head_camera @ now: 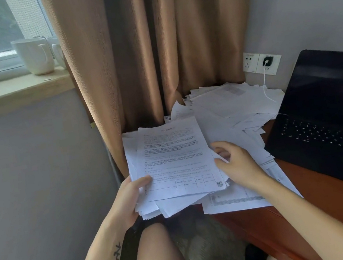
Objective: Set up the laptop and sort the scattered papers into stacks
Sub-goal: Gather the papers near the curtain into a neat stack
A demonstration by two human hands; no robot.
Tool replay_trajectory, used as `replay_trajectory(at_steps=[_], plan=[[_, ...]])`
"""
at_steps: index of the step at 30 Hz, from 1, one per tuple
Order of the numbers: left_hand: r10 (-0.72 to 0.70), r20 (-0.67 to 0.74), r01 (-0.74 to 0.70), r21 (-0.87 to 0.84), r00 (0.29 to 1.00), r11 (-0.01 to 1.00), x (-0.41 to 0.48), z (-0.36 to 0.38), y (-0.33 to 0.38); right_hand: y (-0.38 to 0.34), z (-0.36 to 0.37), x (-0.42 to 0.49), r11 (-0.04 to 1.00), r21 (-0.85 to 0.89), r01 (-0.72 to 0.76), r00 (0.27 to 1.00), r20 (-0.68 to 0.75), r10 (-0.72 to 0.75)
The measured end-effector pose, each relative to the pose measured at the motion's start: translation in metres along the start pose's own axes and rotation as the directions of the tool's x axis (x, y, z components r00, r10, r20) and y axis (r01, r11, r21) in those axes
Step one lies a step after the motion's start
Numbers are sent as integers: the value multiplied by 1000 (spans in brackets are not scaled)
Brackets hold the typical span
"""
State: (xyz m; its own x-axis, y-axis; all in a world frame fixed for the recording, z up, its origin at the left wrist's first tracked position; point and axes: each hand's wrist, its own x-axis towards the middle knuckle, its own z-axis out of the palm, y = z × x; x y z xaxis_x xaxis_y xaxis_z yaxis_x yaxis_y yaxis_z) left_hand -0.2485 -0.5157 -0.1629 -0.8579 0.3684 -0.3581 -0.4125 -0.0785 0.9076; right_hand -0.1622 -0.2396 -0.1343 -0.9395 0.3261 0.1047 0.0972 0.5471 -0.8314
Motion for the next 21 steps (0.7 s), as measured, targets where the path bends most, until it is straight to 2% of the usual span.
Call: replay_trajectory(at_steps=[4, 11, 21], plan=[[32, 47, -37, 108, 998, 993, -3, 2, -3, 1, -4, -4, 986, 136, -99, 993, 71, 90], [45, 102, -53, 71, 994, 996, -10, 6, -3, 10, 1, 6, 997, 35, -75, 988, -136, 79], [22, 8, -23, 25, 1000, 999, -3, 6, -5, 18, -13, 12, 996, 1, -94, 986, -138, 94]])
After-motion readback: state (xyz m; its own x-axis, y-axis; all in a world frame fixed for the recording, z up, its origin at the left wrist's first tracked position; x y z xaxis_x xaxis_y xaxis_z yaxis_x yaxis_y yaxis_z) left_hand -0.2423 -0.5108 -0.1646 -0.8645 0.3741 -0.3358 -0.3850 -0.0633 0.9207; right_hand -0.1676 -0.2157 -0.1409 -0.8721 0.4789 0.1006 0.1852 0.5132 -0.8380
